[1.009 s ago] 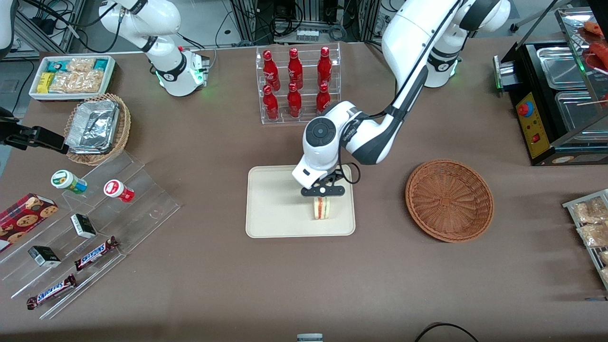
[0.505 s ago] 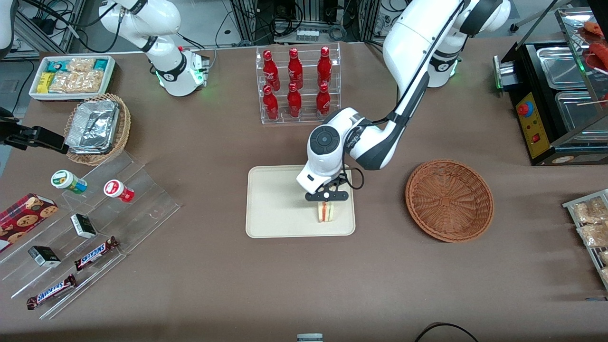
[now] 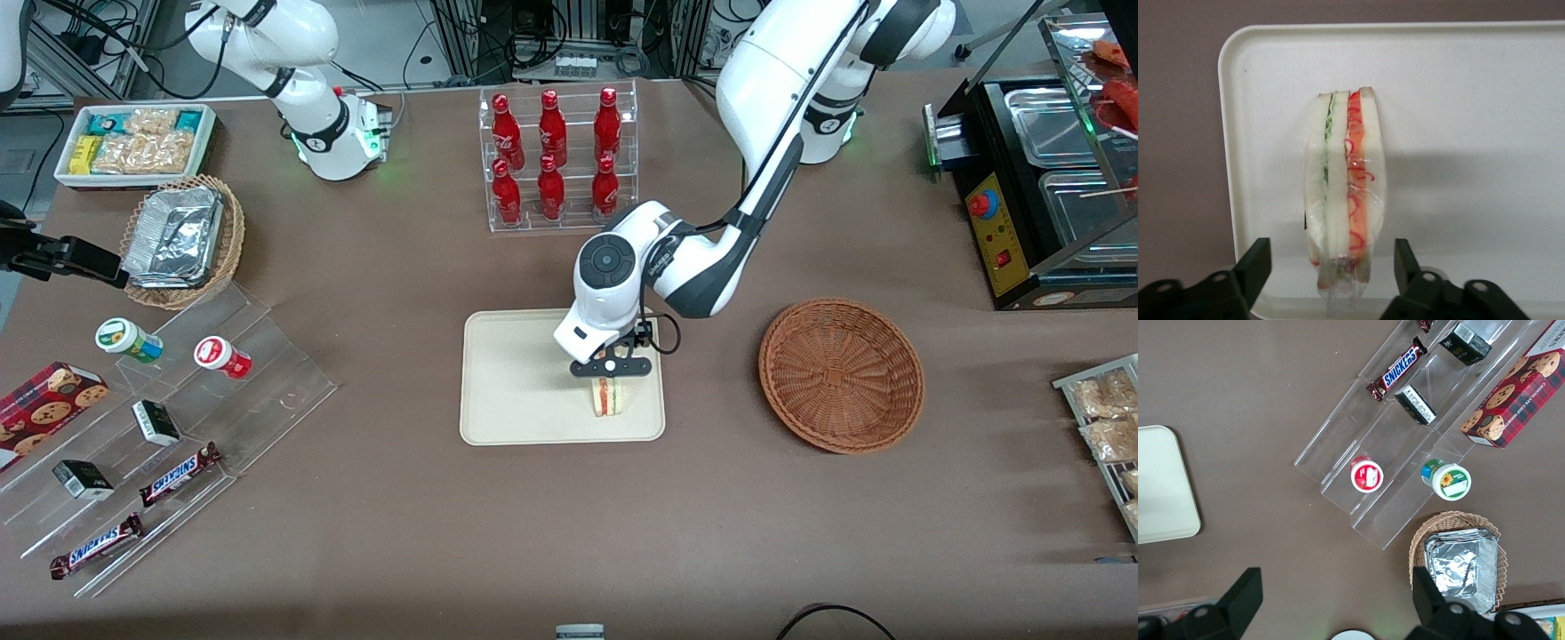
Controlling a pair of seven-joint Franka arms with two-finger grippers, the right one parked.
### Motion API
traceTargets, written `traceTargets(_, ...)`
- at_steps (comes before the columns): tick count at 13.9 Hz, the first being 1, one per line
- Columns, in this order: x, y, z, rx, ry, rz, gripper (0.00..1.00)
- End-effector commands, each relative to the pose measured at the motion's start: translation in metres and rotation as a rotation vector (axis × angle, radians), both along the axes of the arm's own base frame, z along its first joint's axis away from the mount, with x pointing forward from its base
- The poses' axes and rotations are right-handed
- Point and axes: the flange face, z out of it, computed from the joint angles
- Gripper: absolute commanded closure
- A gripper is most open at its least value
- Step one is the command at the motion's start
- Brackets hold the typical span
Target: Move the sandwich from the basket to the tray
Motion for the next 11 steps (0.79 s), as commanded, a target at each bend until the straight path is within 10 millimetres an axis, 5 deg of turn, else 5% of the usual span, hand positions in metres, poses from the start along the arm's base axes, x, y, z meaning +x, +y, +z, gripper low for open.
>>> traceTargets(1, 0.009, -0.001, 0.025, -0.025, -0.026, 0.027, 0.00)
traceTargets(8, 0.055, 0.072, 0.108, -0.069, -0.045, 0.162, 0.00)
traceTargets(11, 0.085, 0.143, 0.131, -0.046, -0.027, 0.193, 0.00)
